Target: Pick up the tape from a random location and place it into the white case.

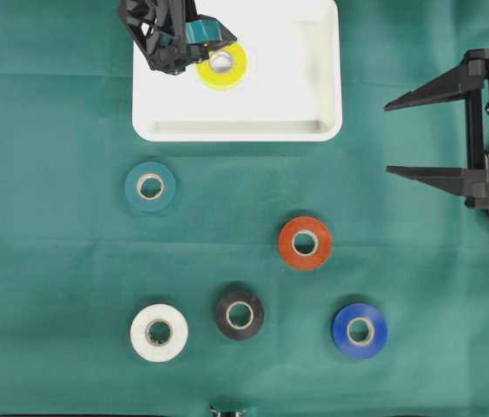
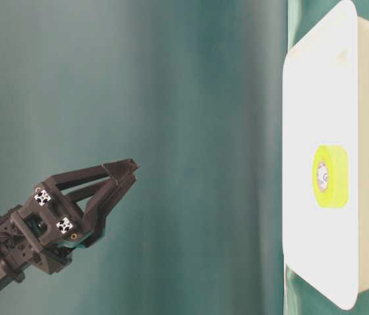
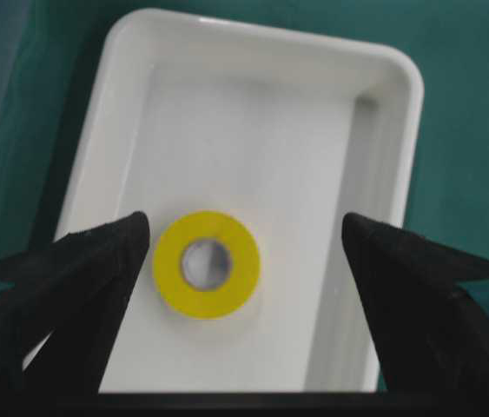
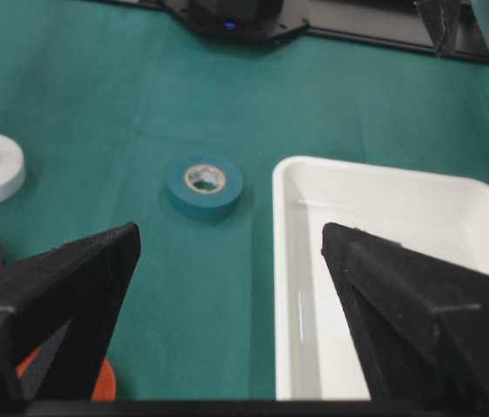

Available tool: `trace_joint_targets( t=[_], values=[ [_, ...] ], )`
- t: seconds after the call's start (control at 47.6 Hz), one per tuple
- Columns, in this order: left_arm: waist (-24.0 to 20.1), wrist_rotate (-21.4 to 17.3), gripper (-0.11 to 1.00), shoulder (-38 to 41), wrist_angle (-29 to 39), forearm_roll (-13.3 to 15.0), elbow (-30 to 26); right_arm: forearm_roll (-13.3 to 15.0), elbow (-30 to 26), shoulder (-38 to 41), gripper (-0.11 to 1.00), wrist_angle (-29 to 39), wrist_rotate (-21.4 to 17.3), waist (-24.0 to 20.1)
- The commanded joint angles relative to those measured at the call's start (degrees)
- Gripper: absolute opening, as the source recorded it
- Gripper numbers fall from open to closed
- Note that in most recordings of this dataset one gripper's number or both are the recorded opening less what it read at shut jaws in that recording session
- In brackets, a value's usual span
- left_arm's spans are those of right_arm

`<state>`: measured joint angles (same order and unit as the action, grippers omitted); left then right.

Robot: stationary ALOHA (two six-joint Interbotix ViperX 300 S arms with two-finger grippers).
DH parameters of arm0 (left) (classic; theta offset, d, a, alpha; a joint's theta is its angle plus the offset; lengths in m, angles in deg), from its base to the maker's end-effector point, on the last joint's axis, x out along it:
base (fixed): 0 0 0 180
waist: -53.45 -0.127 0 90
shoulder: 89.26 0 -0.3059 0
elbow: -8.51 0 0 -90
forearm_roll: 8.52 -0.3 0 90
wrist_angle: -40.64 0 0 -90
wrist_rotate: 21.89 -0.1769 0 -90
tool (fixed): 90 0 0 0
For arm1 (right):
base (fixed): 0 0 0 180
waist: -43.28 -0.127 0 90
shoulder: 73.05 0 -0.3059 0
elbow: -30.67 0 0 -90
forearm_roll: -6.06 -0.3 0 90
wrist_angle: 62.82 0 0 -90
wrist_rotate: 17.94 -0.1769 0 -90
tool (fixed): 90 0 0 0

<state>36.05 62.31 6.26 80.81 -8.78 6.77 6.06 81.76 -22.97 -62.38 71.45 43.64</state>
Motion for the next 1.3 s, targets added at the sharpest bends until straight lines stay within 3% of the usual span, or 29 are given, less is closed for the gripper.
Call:
trace_joint_targets(
  t=[0.0,0.126,0.483,0.714,0.862,1.282],
  values=[
    [0.18,0.18,0.98,-1.41,-0.18,0.09,-1.23,-0.18,-1.67,0.26,0.92,-0.18,-0.18,0.00],
    [2.55,0.35,0.98,-1.58,-0.18,0.18,-0.79,-0.18,-1.76,0.26,0.92,-0.26,-0.18,0.00],
    [15.12,2.29,0.98,-2.11,-2.02,0.18,0.88,-0.18,-1.85,0.26,0.92,-0.26,-0.18,0.00],
    [15.82,2.11,0.98,-4.48,-2.46,0.18,2.99,-0.18,-1.85,0.09,0.92,-0.18,-0.18,0.00],
    [15.29,1.93,0.98,-9.58,-5.01,0.18,7.56,-0.18,-2.11,-0.62,0.92,1.41,-0.18,0.00],
    [14.85,2.29,0.98,-30.59,-19.69,0.53,28.74,-0.18,-2.02,-1.32,0.92,3.16,-0.09,0.00]
  ],
)
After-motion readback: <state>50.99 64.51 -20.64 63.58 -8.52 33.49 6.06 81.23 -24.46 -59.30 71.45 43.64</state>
